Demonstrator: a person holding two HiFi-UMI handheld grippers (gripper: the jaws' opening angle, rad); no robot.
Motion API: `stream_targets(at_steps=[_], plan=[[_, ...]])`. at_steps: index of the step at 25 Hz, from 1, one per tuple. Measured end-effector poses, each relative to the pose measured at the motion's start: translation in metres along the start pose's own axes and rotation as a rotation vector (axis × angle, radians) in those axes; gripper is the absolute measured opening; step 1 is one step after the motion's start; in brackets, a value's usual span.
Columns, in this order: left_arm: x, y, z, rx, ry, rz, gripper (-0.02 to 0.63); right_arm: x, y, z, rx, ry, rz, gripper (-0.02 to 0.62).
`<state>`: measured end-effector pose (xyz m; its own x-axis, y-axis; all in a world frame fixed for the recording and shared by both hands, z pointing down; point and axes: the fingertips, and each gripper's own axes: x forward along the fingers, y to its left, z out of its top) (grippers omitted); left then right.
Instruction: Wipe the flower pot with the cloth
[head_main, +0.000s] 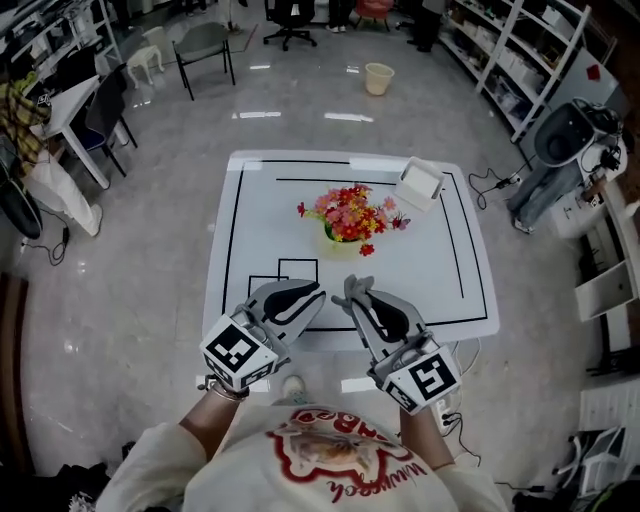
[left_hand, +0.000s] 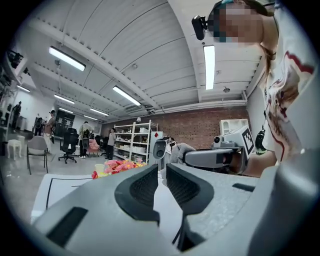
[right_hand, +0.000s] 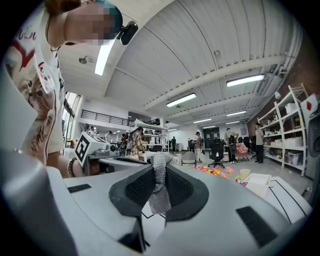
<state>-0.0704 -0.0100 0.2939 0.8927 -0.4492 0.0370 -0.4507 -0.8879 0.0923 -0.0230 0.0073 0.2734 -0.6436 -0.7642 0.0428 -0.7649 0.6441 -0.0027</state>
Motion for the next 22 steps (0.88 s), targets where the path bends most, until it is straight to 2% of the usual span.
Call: stream_targets(at_steps=[5,12,18,22], plan=[[0.002,-0.054,0.002,-0.035,-0.015,0.012,0.057,-0.050,0.010,0.013,-0.001,-0.025,0.023,0.049],[0.025,-0.137,0.000,-0.006,-0.056,0.038,0.057,-0.131,0.014,0.010,-0.043,-0.050,0.058,0.049],[0.028,-0.217,-0.014,-0.008,-0.081,0.104,0.057,-0.205,0.041,-0.005,-0.051,-0.039,0.137,0.049],[0.021,-0.263,-0.029,-0.020,-0.062,0.161,0.057,-0.242,0.054,-0.010,-0.036,-0.033,0.161,0.049]])
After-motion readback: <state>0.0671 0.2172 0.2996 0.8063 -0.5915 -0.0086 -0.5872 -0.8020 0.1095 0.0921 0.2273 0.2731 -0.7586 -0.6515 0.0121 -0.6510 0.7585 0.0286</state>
